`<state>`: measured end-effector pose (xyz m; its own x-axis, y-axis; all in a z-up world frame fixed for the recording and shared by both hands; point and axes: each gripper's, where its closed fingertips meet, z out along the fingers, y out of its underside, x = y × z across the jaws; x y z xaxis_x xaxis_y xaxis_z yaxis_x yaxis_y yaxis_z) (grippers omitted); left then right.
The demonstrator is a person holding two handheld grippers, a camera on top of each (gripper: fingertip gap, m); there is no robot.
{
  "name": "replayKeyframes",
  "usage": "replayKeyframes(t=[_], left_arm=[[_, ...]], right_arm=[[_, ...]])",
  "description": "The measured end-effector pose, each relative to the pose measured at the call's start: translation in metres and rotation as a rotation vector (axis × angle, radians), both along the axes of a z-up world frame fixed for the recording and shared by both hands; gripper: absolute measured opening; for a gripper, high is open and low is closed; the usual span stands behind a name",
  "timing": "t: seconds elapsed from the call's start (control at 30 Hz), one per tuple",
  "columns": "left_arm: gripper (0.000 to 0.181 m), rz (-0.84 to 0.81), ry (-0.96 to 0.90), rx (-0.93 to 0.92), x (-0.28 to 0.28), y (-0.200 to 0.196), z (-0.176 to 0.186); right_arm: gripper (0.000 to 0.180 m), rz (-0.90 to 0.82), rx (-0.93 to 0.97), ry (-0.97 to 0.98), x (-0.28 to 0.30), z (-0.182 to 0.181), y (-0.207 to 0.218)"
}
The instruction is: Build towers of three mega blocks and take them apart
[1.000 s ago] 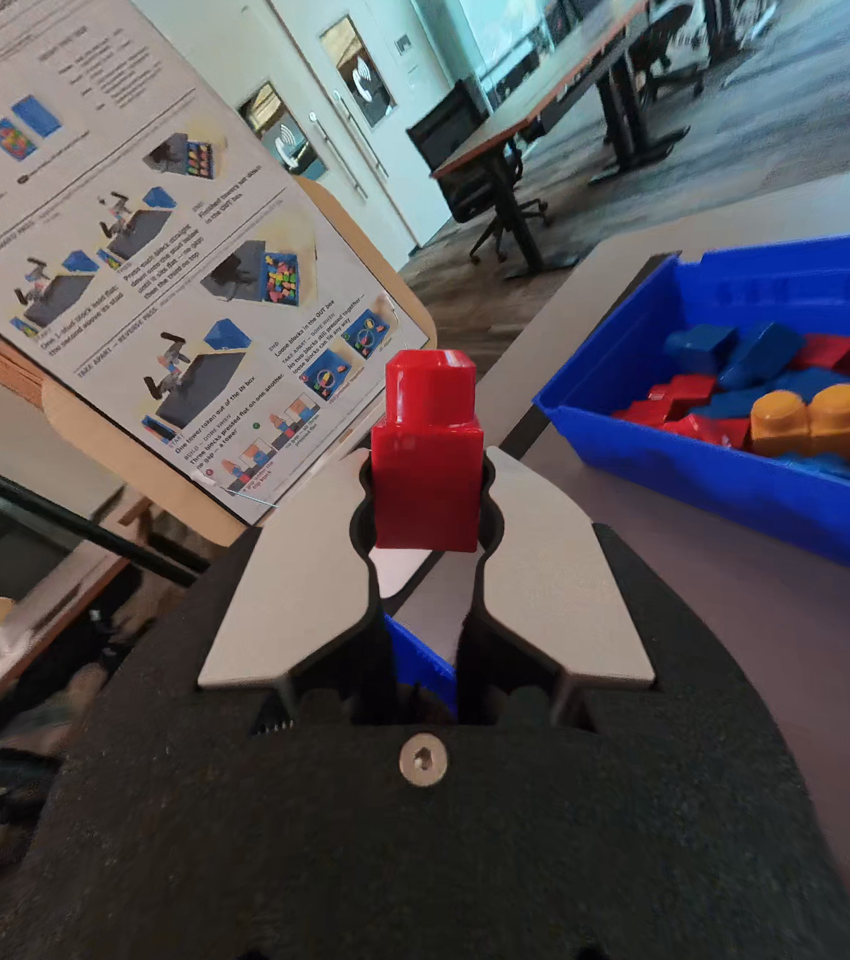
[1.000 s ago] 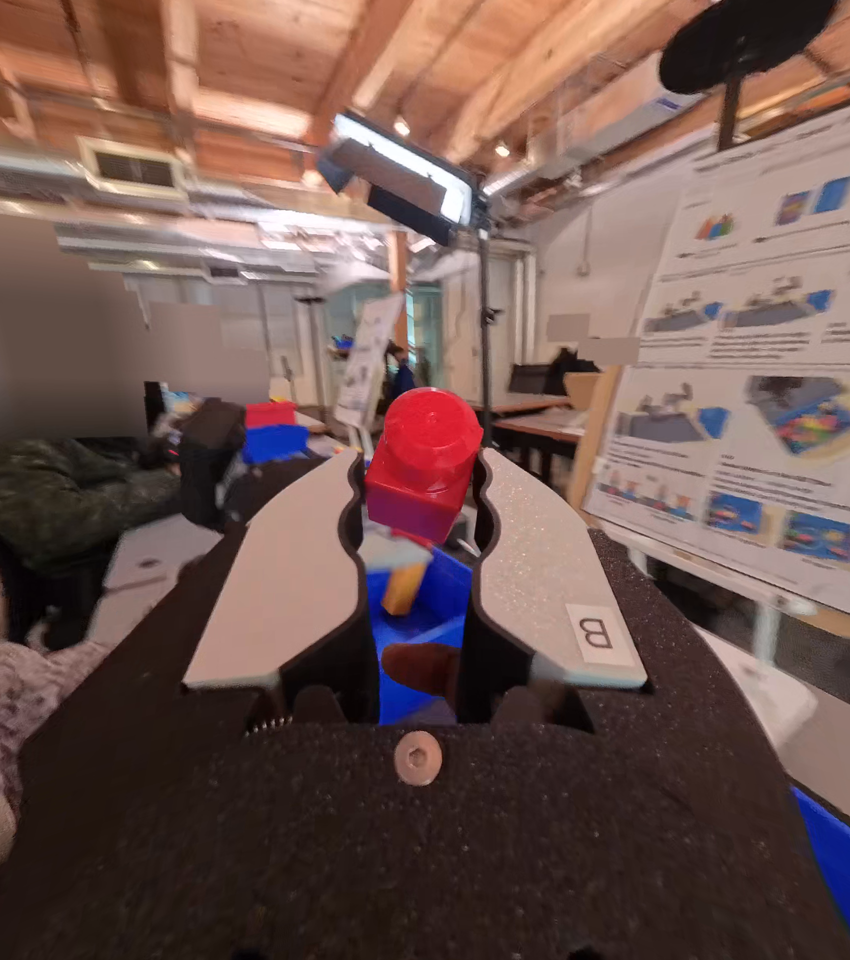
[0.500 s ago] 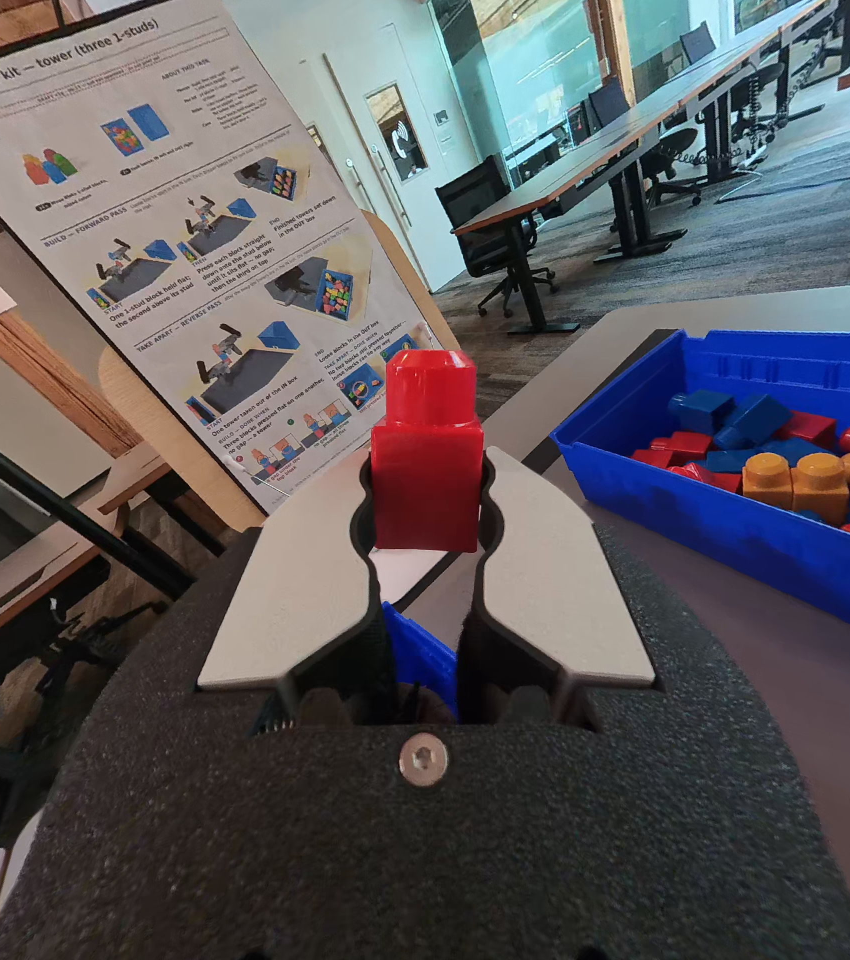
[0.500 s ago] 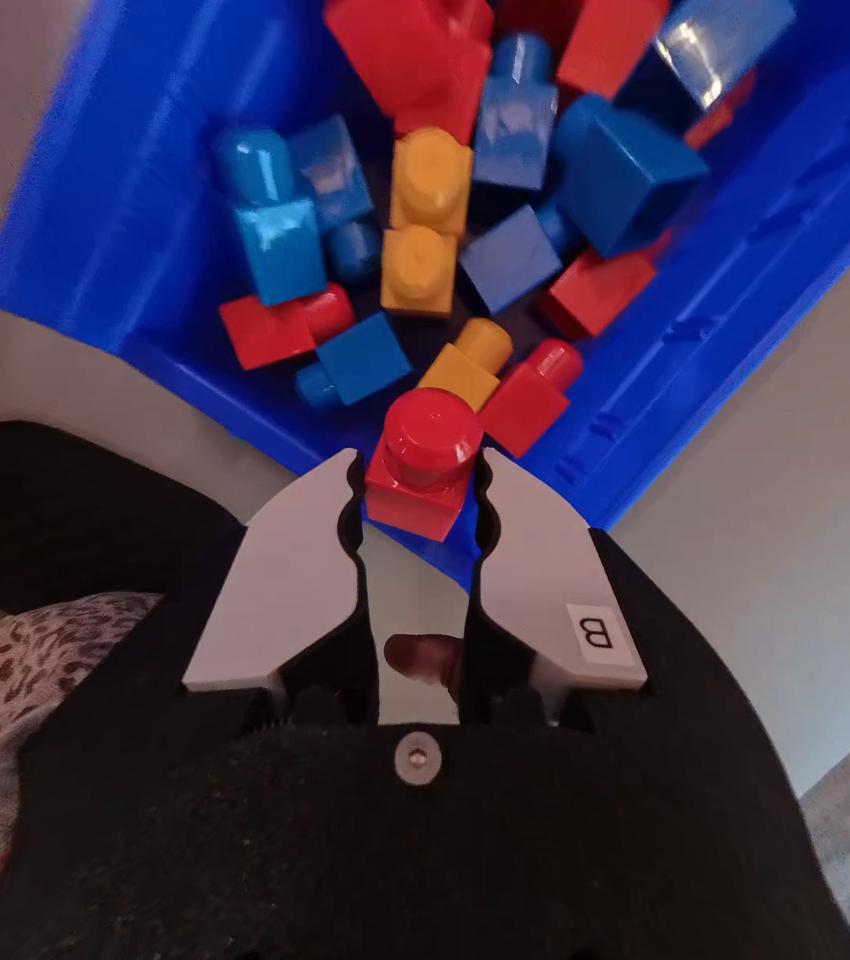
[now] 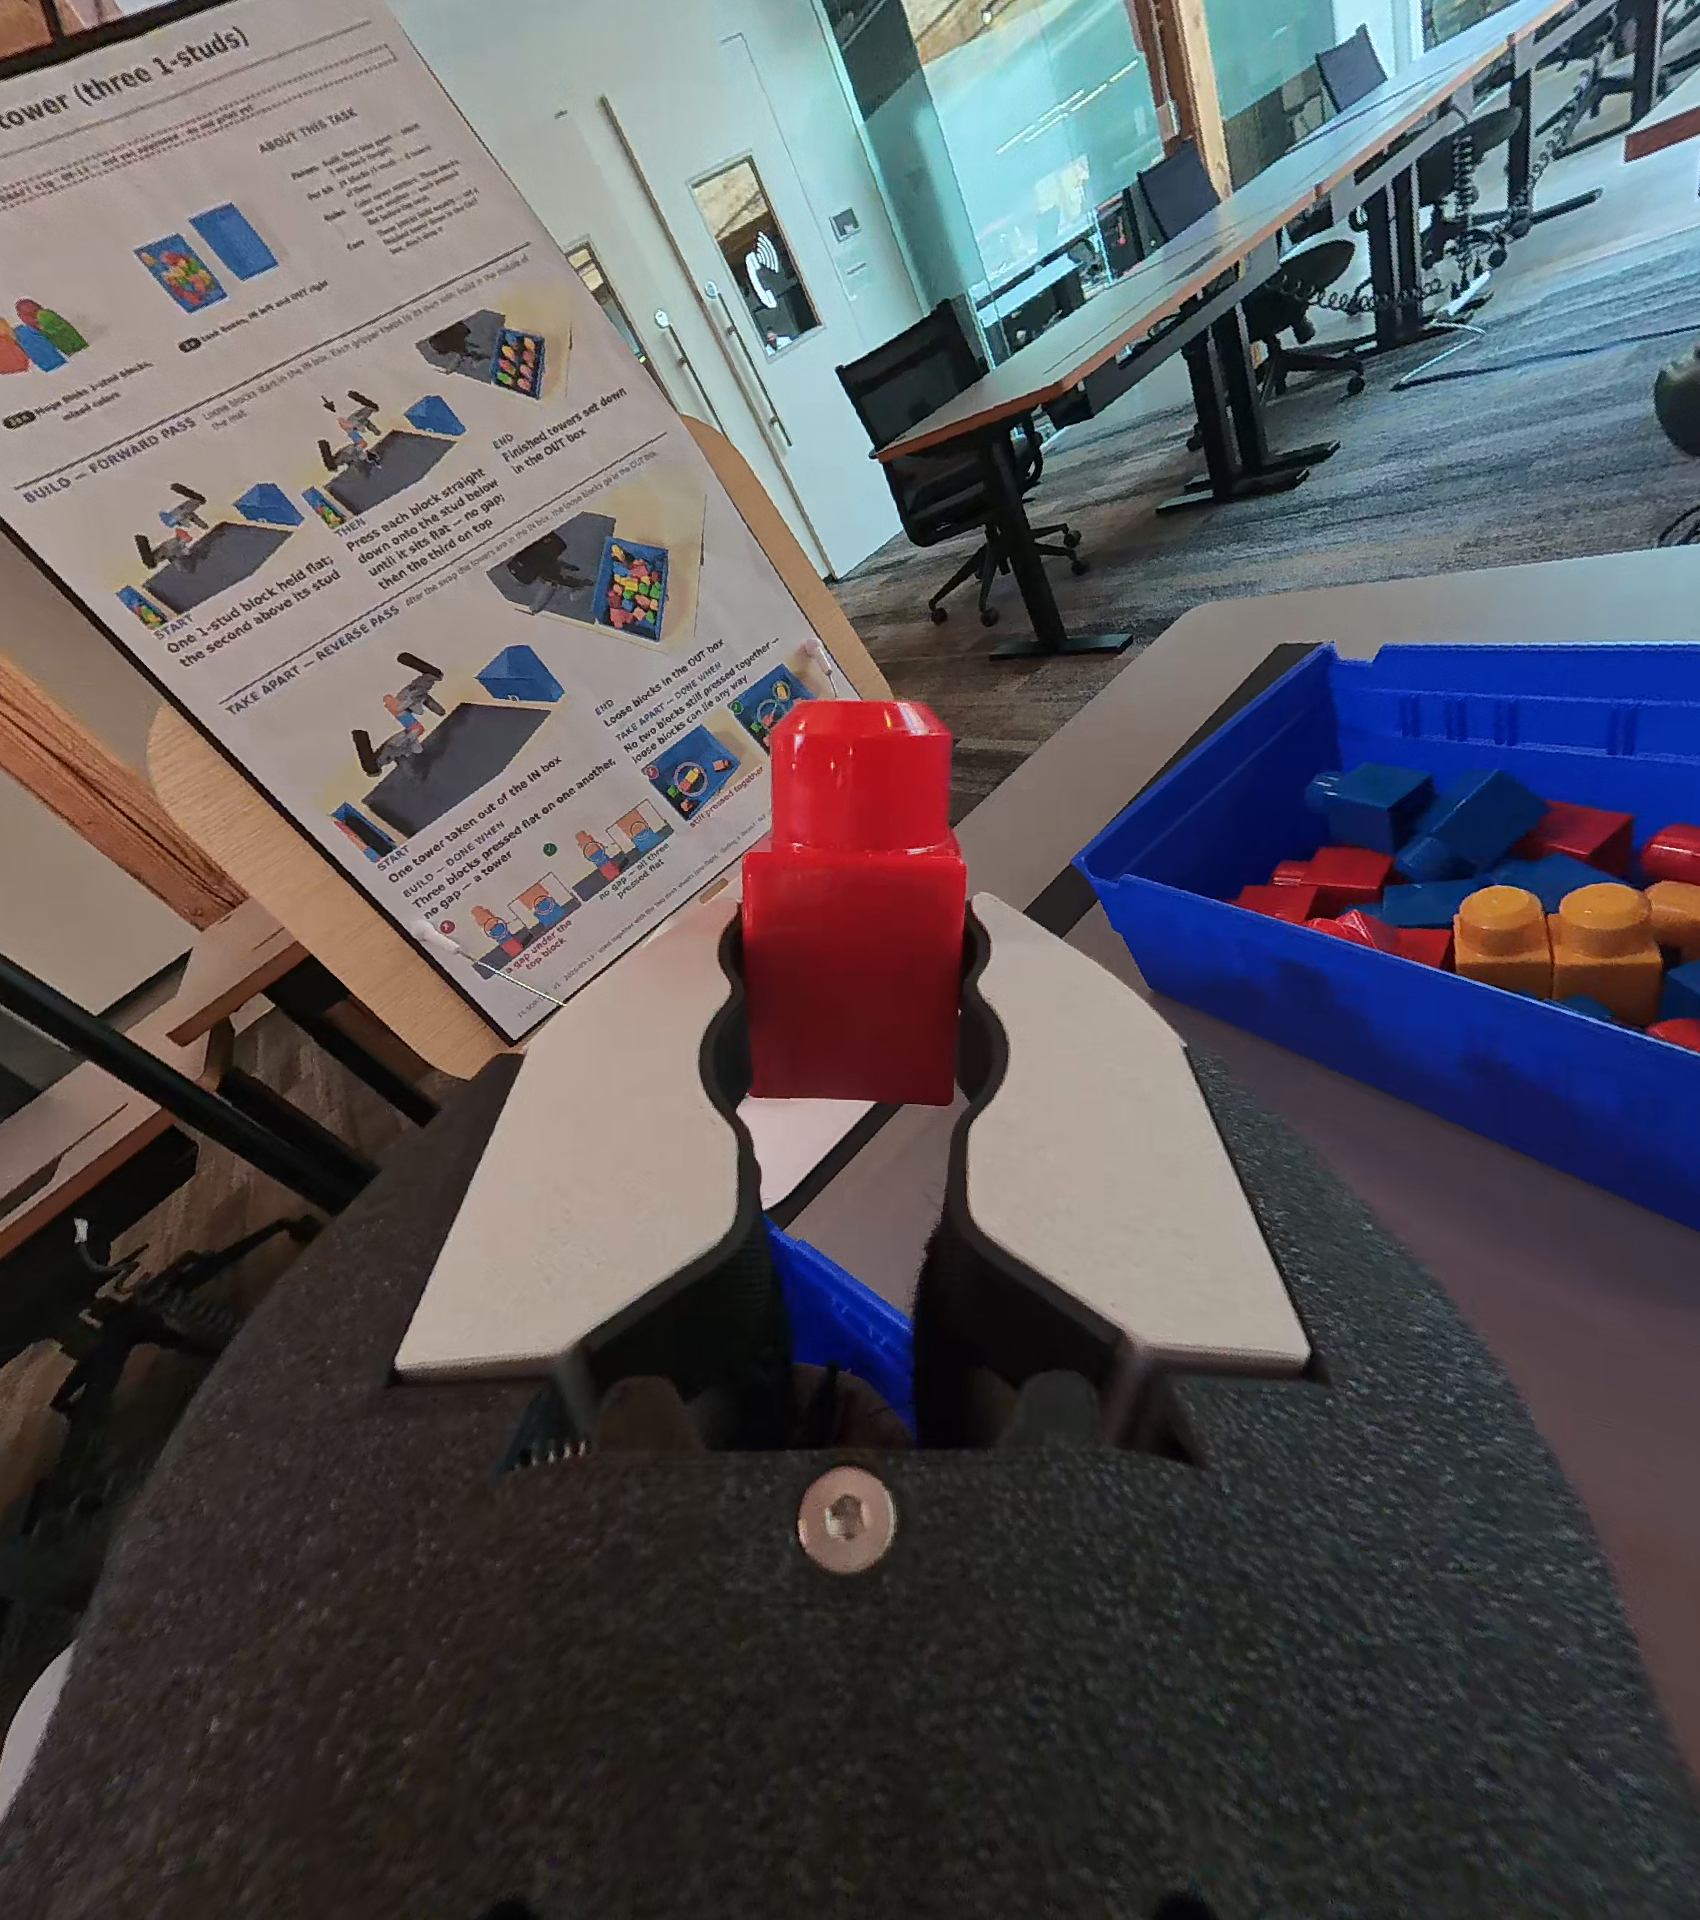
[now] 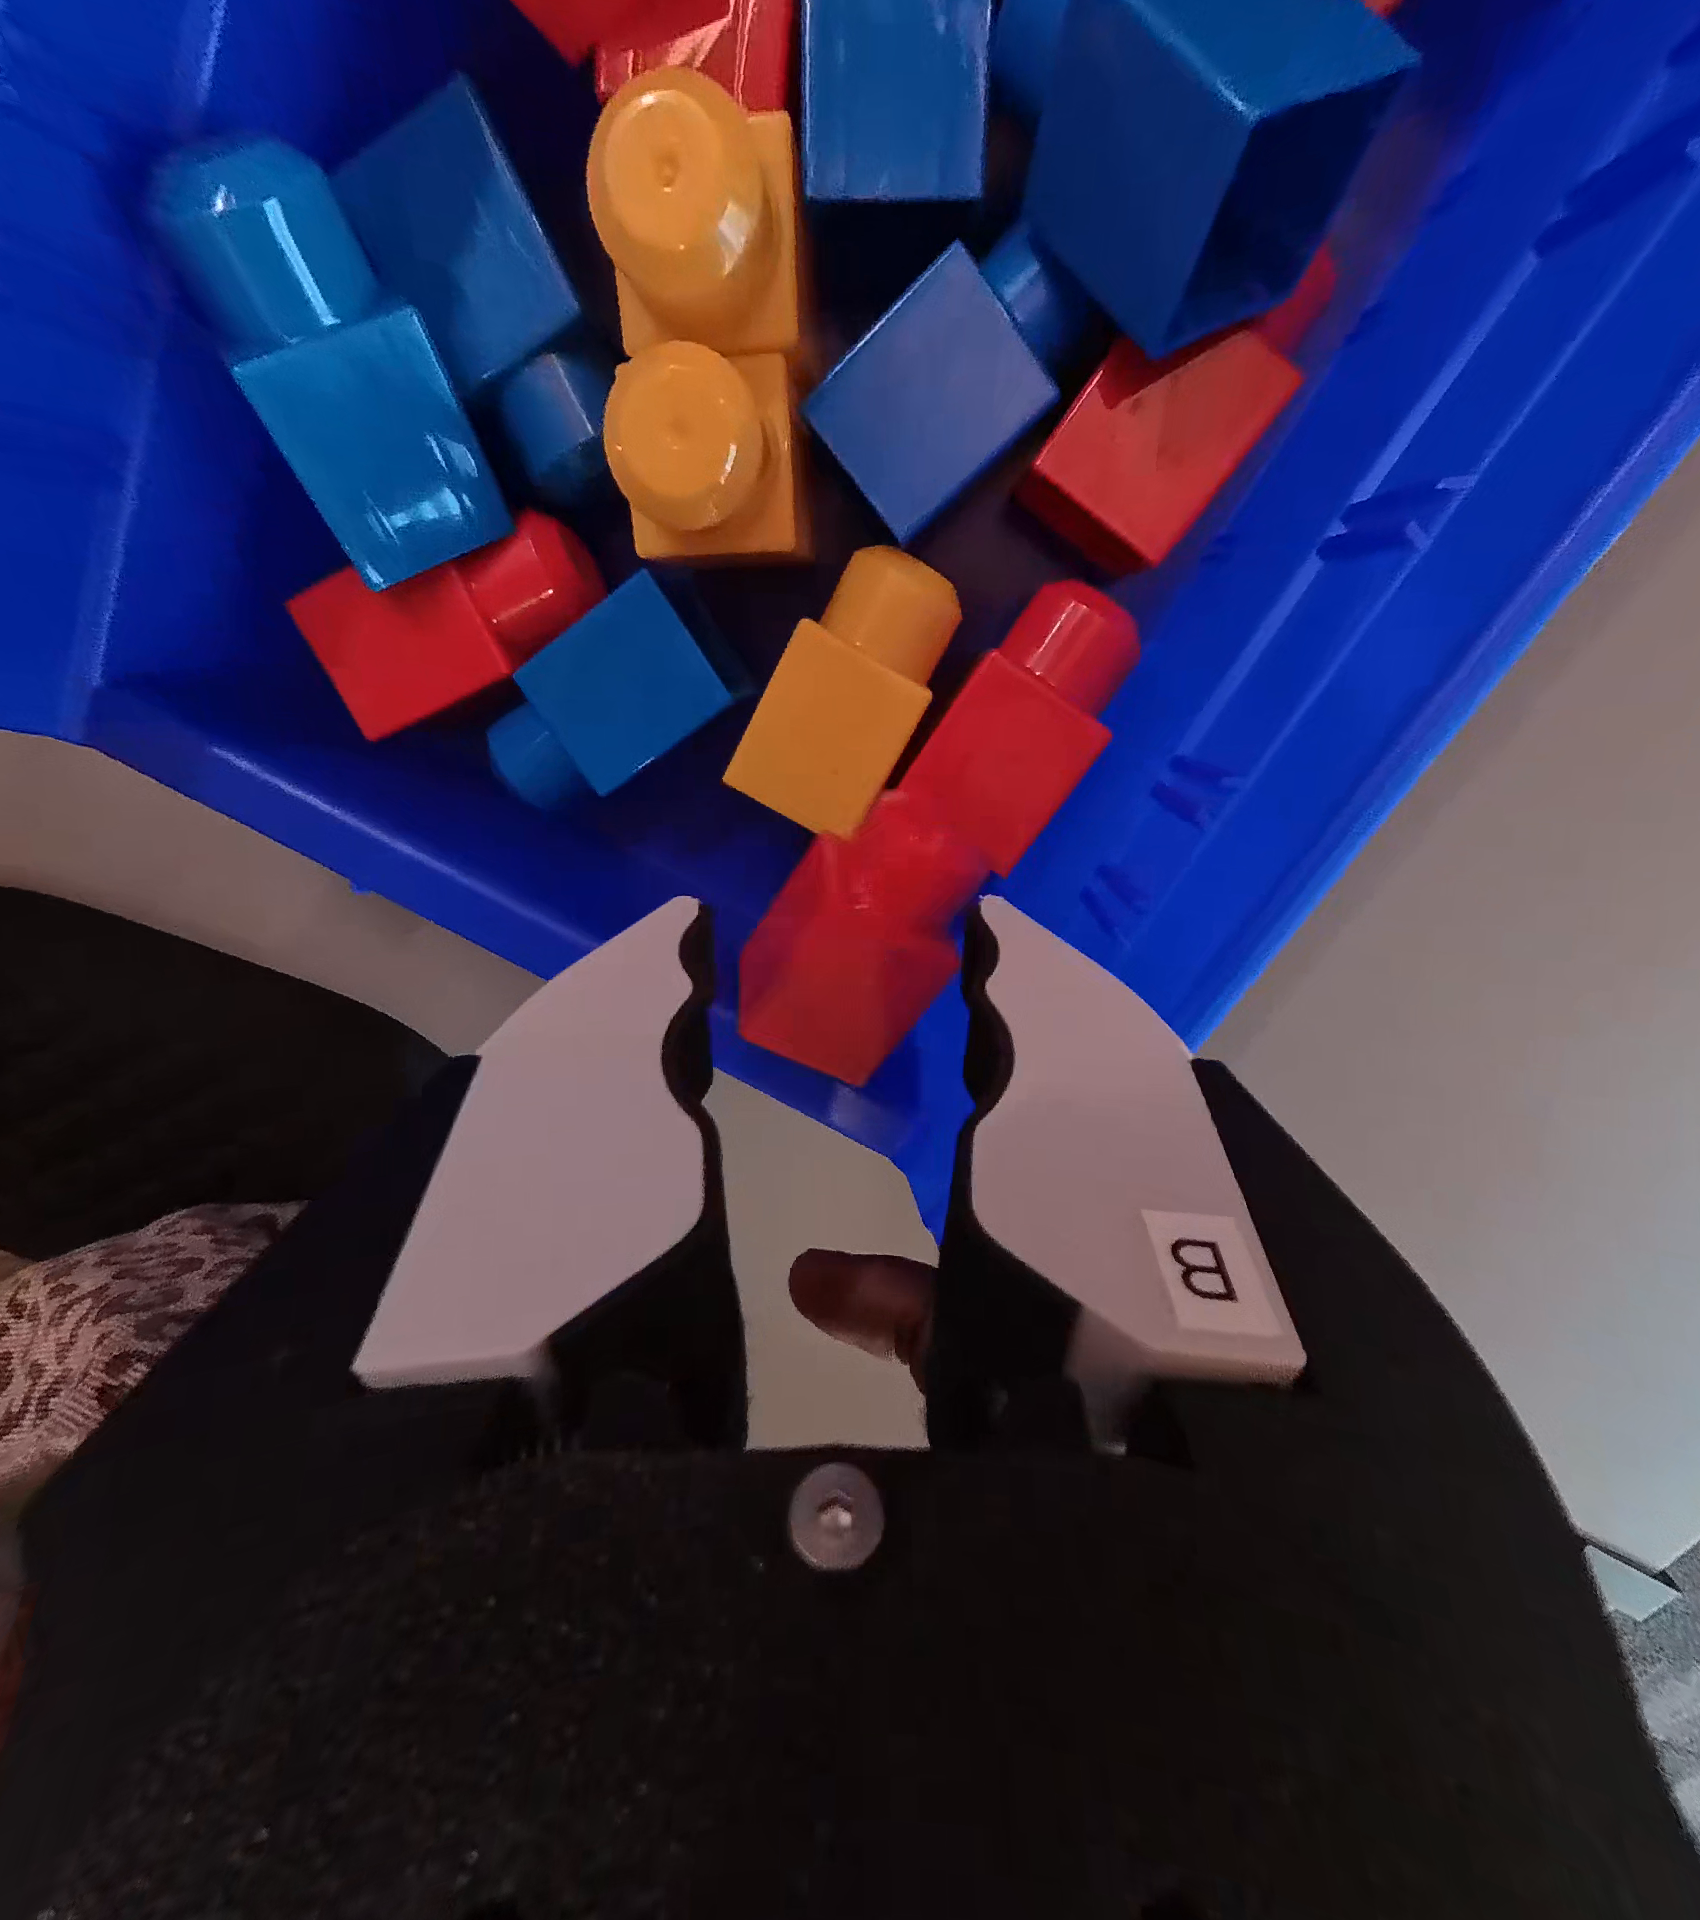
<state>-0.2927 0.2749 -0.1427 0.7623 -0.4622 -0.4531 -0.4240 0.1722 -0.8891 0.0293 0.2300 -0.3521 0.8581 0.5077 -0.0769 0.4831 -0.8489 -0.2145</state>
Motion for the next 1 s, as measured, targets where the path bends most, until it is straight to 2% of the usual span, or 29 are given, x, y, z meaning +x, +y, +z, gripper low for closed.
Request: replayKeyframes(t=[0.1, 0.2, 0.3, 0.37, 0.43, 0.5, 0.6, 0.8, 0.9, 0.97, 1.0], left_arm=[[0.036, -0.013, 0.0, -0.005, 0.002, -0.001, 0.0], [0.036, -0.088, -0.026, -0.007, 0.013, -0.006, 0.0], [0.036, -0.153, -0.018, 0.008, 0.029, -0.012, 0.001], [0.036, -0.132, 0.027, 0.05, 0.034, -0.011, 0.001], [0.036, -0.107, 0.096, 0.109, 0.039, -0.01, 0.002], [0.036, -0.097, 0.166, 0.188, 0.047, -0.013, 0.004], [0.036, -0.1, 0.251, 0.303, 0.059, -0.019, 0.009], [0.036, -0.144, 0.349, 0.37, 0.074, -0.028, 0.005], [0.036, -0.126, 0.365, 0.382, 0.074, -0.027, 0.005], [0.036, -0.137, 0.375, 0.365, 0.075, -0.027, 0.002], [0.038, -0.153, 0.369, 0.345, 0.076, -0.027, -0.001]], right_arm=[[0.057, 0.008, 0.051, -0.025, 0.002, 0.007, 0.004], [0.057, 0.13, 0.279, 0.031, -0.02, 0.039, 0.021], [0.059, 0.325, 0.66, 0.224, -0.076, 0.11, 0.036], [0.06, 0.441, 0.903, 0.428, -0.121, 0.168, 0.027], [0.058, 0.501, 1.039, 0.657, -0.157, 0.215, 0.009], [0.058, 0.519, 1.064, 0.825, -0.184, 0.242, -0.004], [0.062, 0.534, 0.96, 0.954, -0.219, 0.247, -0.012], [0.061, 0.521, 0.859, 0.941, -0.253, 0.229, -0.001], [0.053, 0.535, 0.874, 0.865, -0.256, 0.219, 0.005], [0.034, 0.549, 0.894, 0.858, -0.256, 0.219, 0.004], [0.032, 0.544, 0.913, 0.865, -0.254, 0.222, 0.004]])
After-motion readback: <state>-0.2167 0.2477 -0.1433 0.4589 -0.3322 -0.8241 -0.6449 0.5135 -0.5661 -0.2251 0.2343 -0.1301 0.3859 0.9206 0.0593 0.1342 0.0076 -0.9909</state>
